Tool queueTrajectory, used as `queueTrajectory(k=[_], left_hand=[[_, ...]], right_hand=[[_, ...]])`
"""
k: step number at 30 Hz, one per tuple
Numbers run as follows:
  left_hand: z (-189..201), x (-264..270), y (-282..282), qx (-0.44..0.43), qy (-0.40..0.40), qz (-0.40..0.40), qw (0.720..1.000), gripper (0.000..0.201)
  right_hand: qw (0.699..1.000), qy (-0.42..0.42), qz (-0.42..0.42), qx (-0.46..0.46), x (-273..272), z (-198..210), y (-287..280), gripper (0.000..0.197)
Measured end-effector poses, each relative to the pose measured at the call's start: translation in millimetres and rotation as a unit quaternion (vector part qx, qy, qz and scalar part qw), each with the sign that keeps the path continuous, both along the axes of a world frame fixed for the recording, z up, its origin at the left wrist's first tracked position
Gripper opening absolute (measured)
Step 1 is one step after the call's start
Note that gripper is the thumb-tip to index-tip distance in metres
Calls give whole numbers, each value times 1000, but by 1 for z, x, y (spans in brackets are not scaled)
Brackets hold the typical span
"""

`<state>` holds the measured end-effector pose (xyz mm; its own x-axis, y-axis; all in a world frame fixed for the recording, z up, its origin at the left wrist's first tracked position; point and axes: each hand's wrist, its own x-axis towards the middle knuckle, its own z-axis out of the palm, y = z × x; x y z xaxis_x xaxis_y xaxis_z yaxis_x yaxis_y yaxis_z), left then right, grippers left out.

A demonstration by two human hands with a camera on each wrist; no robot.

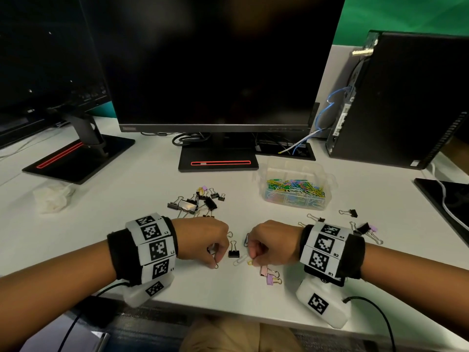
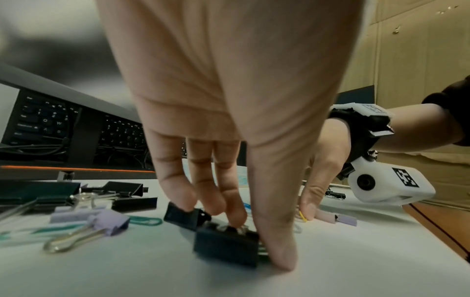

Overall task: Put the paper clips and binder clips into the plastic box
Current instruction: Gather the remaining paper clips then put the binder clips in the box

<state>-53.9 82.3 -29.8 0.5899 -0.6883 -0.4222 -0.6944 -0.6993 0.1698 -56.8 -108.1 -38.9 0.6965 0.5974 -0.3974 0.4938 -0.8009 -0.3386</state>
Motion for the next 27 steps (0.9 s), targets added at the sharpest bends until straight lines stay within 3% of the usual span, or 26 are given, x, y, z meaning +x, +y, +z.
queueTrajectory(k=[5, 12, 18, 27], left_hand=[[-3, 2, -2, 6, 9, 6, 1000, 14], [3, 13, -12, -153, -11, 107, 982, 4], [1, 4, -32, -128, -29, 61, 989, 17], [-8, -3, -42, -70, -75, 37, 994, 27]], right_hand=[[1000, -2, -8, 0, 1, -2, -4, 13], [997, -14, -46, 52, 13, -2, -14, 17], [992, -91, -60, 60, 31, 8, -15, 15], [995, -75, -22, 58, 41, 8, -4, 15]])
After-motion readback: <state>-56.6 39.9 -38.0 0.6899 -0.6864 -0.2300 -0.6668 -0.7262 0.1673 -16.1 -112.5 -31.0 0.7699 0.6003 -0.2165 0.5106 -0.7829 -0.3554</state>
